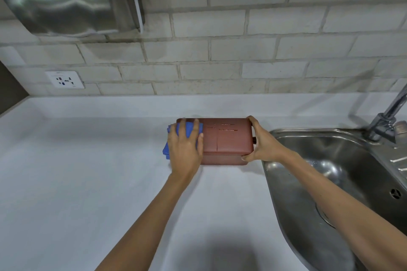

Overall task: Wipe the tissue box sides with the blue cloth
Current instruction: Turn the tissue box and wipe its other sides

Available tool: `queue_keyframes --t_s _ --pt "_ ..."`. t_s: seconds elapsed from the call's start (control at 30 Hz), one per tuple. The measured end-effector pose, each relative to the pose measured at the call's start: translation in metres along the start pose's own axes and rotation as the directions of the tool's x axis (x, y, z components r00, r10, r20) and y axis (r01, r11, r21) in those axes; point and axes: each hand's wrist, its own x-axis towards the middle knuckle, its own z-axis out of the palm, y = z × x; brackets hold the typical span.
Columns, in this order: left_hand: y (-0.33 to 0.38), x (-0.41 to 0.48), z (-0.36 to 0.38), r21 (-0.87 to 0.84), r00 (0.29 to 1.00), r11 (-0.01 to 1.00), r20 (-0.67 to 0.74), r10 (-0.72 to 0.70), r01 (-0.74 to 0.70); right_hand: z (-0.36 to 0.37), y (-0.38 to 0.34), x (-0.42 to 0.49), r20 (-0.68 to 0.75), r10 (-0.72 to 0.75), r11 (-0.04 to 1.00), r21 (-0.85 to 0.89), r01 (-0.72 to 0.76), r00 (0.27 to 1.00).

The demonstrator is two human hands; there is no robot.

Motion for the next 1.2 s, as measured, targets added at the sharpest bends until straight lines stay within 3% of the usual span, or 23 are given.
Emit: queue_keyframes --t_s 0.13,0.17,0.27,0.33,0.47,0.57,0.63,0.7,0.8,0.9,0.97,1.03,1.1,1.2 --pt "-0.030 -0.026 -0.006 0.040 0.937 0.936 0.019 0.348 -0.349 0.000 0.001 0.000 0.001 -0.011 1.000 -0.010 0.011 1.000" --pt "-0.037 -0.021 -0.008 0.040 0.944 0.944 0.013 0.328 -0.329 0.000 0.001 0.000 -0.001 -0.011 1.000 -0.004 0.011 1.000" --pt "-0.031 -0.012 -0.009 -0.021 0.999 1.000 -0.038 -0.003 0.003 0.003 0.002 -0.001 -0.009 -0.015 1.000 0.010 0.015 1.000" --pt "-0.014 -0.022 -0.004 -0.022 0.999 0.999 -0.038 -0.024 0.023 0.004 0.002 -0.002 -0.020 -0.023 1.000 -0.008 0.023 1.000" --pt "0.026 -0.039 0.007 0.026 0.961 0.961 -0.019 0.277 -0.277 0.003 0.000 -0.002 -0.029 -0.031 1.000 0.003 0.031 0.999" --pt "0.042 -0.048 0.012 0.028 0.897 0.896 0.033 0.442 -0.443 0.004 -0.004 -0.007 -0.050 -0.054 0.998 0.010 0.054 0.997" --pt "0.025 -0.043 0.010 0.034 0.879 0.878 0.044 0.475 -0.477 0.003 -0.003 -0.006 -0.034 -0.053 0.999 0.004 0.053 0.998" --pt "-0.005 -0.039 0.004 0.069 0.922 0.920 -0.010 0.388 -0.387 0.002 -0.001 -0.005 -0.017 -0.039 0.999 0.005 0.040 0.999" --pt "-0.029 -0.027 -0.004 -0.083 0.998 0.996 -0.058 0.033 -0.038 0.004 0.001 -0.005 -0.026 -0.027 1.000 0.014 0.028 0.999" --pt "-0.013 -0.006 0.000 -0.245 0.965 0.938 -0.025 -0.260 0.246 0.007 0.002 -0.005 -0.030 -0.020 0.999 0.037 0.021 0.999" --pt "0.004 0.006 0.004 -0.200 0.955 0.938 -0.023 -0.295 0.284 0.008 0.003 -0.005 -0.042 -0.020 0.998 0.054 0.023 0.999" --pt "0.017 0.004 0.006 -0.128 0.981 0.974 -0.018 -0.193 0.189 0.008 0.004 -0.004 -0.051 -0.019 0.998 0.062 0.022 0.999" --pt "0.019 -0.013 0.005 -0.057 0.999 0.998 0.035 0.001 0.001 0.008 0.006 -0.004 -0.051 -0.031 0.997 0.067 0.034 0.998" --pt "-0.006 -0.031 0.001 0.078 0.982 0.981 0.088 0.169 -0.176 0.008 0.006 -0.004 -0.052 -0.046 0.998 0.046 0.048 0.998"
